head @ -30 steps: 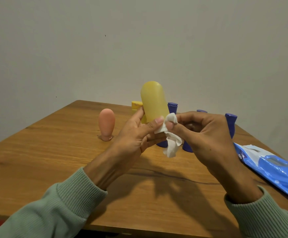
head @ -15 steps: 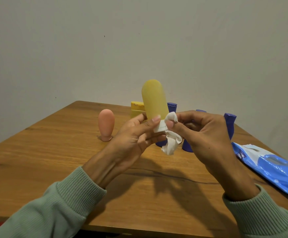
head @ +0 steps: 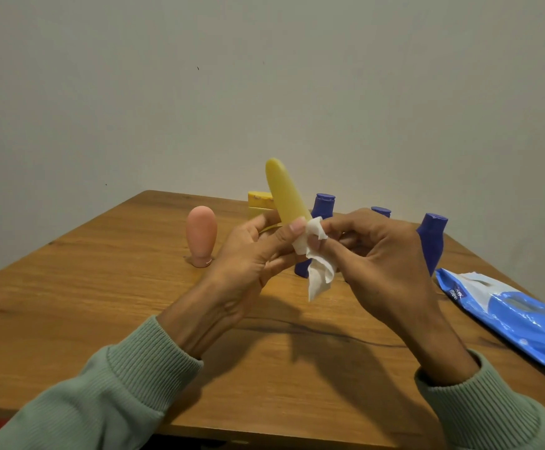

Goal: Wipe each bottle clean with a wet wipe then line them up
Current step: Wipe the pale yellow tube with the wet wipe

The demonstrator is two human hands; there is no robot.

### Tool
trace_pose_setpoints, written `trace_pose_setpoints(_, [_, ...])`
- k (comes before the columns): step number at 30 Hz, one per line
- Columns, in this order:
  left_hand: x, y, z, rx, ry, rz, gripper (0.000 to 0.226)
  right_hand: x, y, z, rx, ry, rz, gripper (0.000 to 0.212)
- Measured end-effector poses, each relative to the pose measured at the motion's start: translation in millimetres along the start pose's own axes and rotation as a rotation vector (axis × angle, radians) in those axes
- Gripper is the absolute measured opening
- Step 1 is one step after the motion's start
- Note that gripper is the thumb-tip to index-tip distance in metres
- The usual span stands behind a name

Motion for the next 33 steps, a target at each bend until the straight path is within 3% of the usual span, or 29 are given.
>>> trace_pose_setpoints(8, [-2.3, -2.1, 2.9, -0.002, -0.021, -0.040, 0.050, -4.4, -8.1, 7.6, 0.032, -0.048, -0.017, 0.016])
trace_pose_setpoints(18, [-6.7, -1.1, 7.9, 0.006, -0.072, -0.043, 0.051, -3.0, -6.2, 8.2, 0.144, -0.105, 0.108, 0.013])
trace_pose_setpoints(22, [-7.9, -0.3, 9.1, -0.003, -0.084, -0.042, 0.050, -0.6, -1.1, 2.3, 0.259, -0.072, 0.193, 0.015])
trace_pose_setpoints(33, [-9.9, -3.9, 14.8, -0.031, -0.149, -0.092, 0.045, 0.3, 11.6, -1.1, 0.262, -0.042, 0.278, 0.012])
Point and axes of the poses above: each hand's wrist, its own x-axis towards the middle knuckle, its own z-axis out of the palm, y = z × x, the point moved 10 cm from there along x, towards the middle knuckle, and after that the axes turned 13 degrees about y, right-handed, at the moved point
